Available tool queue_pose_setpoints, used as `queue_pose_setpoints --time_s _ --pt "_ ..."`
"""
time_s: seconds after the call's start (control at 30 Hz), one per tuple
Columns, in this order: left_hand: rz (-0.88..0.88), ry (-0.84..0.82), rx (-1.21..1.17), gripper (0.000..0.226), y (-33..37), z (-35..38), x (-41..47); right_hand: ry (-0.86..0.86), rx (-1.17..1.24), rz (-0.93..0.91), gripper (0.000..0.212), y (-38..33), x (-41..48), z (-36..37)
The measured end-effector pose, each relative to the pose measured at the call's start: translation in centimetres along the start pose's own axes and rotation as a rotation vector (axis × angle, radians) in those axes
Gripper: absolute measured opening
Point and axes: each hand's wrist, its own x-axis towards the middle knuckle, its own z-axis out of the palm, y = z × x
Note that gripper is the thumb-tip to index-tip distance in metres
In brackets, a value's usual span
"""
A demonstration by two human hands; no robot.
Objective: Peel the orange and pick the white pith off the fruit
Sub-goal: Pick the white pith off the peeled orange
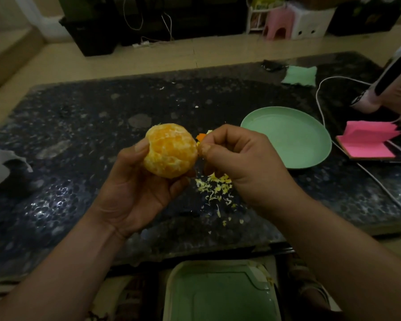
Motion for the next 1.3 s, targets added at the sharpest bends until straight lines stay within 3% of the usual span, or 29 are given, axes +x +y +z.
queue_pose_setpoints --time_s 0.1,0.33,0.4,0.47,0.53,0.8,1.07,1.3 --pt "0.011 -0.017 -0.026 0.081 0.0 -0.1 0.0 0.003 -0.046 0.020 0.014 -0.2 0.0 -0.1" --pt "0.002 0.192 -0.100 0.096 -0.9 -0.7 0.9 0.047 -0.655 0.086 0.026 2.1 0.9 -0.4" --pt "-0.015 0.239 -0.102 0.084 -1.4 -0.8 1.0 0.041 -0.735 0.072 0.029 2.5 1.1 -0.3" --pt "-0.042 0.262 -0.077 0.073 -1.7 -0.8 1.1 0.056 -0.707 0.041 0.010 2.6 1.4 -0.3" --pt "-0.058 0.284 -0.044 0.072 -1.8 -0.6 1.2 0.083 -0.666 0.017 0.006 2.6 1.5 -0.3" --pt "0.008 0.241 0.056 0.058 -1.8 -0.1 1.4 0.074 -0.477 -0.040 0.006 1.4 0.9 0.4" --pt "0.135 0.288 0.298 0.057 -1.6 0.0 1.6 0.066 -0.597 -0.072 0.007 1.3 0.8 -0.2" --pt "0.157 0.305 0.301 0.059 -2.0 0.3 1.7 0.092 -0.597 -0.130 0.009 1.5 0.8 -0.1"
